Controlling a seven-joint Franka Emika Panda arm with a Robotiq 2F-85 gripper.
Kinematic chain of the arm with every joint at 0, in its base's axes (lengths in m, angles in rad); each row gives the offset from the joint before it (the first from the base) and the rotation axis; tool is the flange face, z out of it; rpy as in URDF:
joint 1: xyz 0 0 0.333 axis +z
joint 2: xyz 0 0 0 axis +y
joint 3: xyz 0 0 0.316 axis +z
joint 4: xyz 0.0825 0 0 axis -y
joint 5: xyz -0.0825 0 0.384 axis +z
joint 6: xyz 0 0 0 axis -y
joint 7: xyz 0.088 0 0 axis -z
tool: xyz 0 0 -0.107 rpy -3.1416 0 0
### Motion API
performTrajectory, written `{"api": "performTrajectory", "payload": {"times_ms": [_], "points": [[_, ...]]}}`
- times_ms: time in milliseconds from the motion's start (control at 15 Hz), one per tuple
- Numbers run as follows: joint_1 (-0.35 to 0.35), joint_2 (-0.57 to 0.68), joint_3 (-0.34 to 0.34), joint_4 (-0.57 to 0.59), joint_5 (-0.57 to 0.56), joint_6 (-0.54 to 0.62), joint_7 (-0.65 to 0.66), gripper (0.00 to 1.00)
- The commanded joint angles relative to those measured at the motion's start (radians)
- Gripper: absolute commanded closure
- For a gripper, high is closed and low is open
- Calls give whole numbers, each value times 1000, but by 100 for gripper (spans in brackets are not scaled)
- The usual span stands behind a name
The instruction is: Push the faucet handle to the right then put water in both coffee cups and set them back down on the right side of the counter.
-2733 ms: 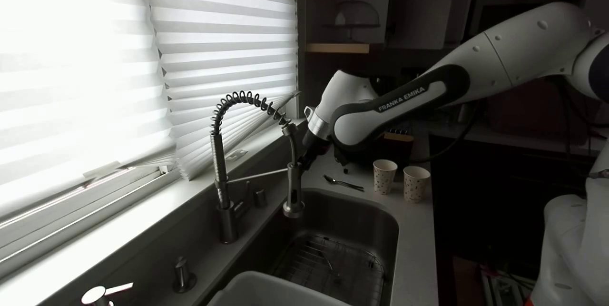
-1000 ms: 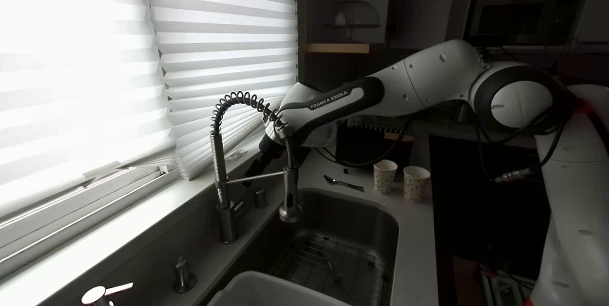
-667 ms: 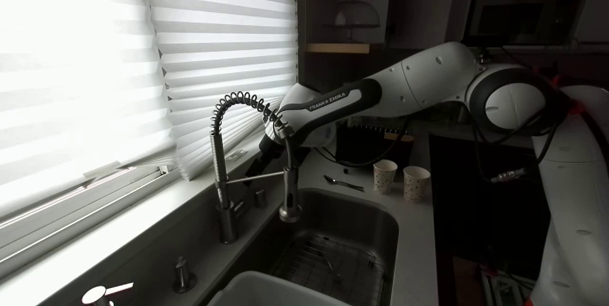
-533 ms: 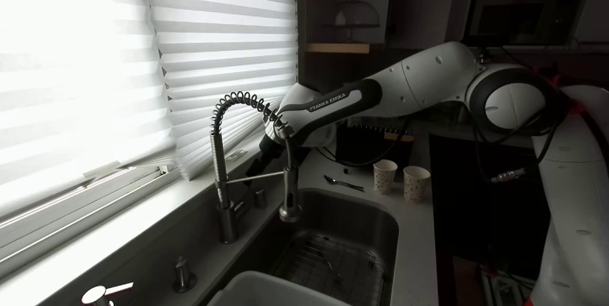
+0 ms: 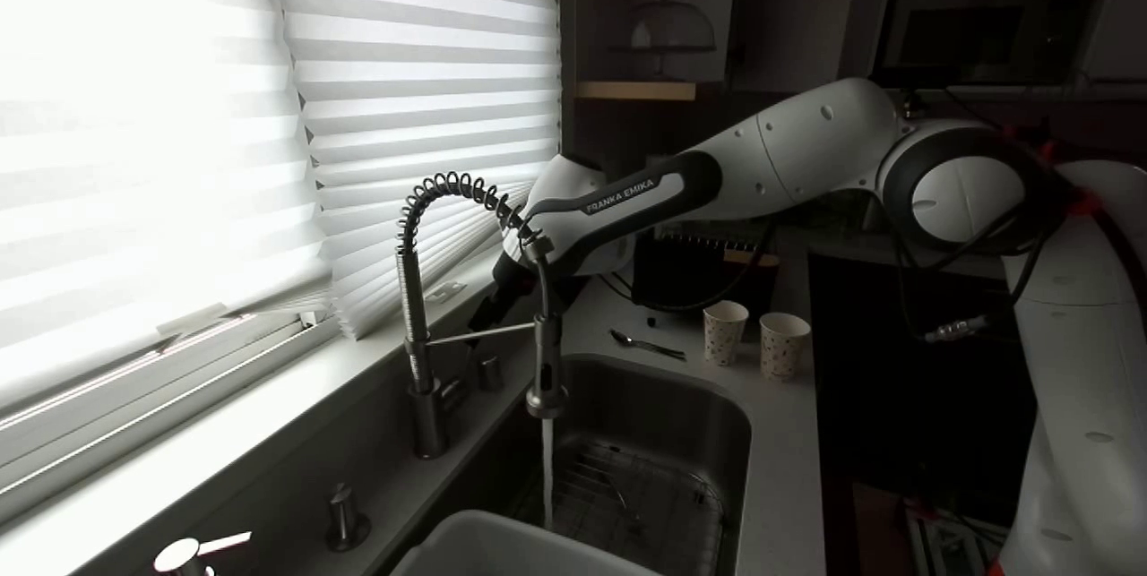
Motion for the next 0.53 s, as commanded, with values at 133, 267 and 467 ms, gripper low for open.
{"api": "performTrajectory", "payload": {"times_ms": [133, 267, 467], "points": [[3, -94, -35, -51, -62, -135, 89, 0], [5, -134, -51, -68, -90, -188, 104, 0], [-3, -191, -61, -98, -78, -306, 85, 0]]}}
